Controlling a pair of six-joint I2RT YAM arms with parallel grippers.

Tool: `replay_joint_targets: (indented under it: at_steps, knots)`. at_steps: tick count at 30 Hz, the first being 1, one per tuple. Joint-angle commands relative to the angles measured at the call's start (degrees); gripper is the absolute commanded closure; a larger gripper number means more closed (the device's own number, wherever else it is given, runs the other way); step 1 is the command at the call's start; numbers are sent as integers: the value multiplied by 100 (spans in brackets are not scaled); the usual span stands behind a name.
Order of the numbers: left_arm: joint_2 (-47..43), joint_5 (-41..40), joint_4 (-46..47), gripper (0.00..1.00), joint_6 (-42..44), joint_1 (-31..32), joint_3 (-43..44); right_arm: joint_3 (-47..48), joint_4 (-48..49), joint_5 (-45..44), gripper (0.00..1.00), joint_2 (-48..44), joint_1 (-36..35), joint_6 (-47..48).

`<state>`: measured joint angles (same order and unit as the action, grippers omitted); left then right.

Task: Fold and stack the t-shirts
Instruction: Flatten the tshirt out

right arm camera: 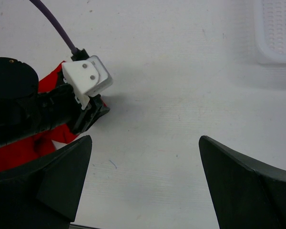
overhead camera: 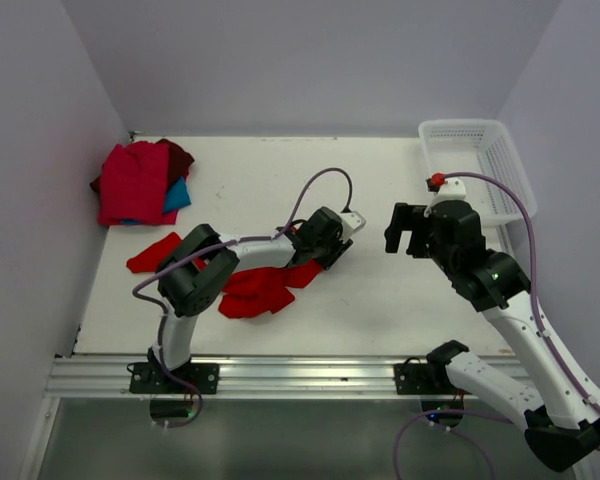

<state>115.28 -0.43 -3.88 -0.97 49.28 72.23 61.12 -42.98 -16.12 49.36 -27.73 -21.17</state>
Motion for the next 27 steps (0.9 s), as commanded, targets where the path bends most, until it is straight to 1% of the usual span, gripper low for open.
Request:
replay_joint_targets:
  at_steps: [1,2,4,9,13,16,19,27]
  knots:
    - [205,69,1,57,-201,29,37,137,-35,-190,1,-58,13,7]
    - [214,69,-16,61,-219,38,20,137,-35,-181,1,-58,13,7]
    - [222,-124,-43,63,-245,38,-7,145,-35,-199,1,-50,21,16]
    - [117,-247,-52,64,-281,38,-121,128,-35,-181,1,-58,22,8]
    - [-84,-282,27,46,-289,29,-253,102,-26,-172,1,-58,13,-10]
    - [-287,-291,10,39,-289,38,-288,93,-17,-163,1,-58,13,-10]
    - [-384,-379,-77,37,-272,47,-279,93,-8,-163,1,-50,22,-10]
    - [-560,-502,-104,37,-316,178,-394,49,44,-128,1,-32,13,-28]
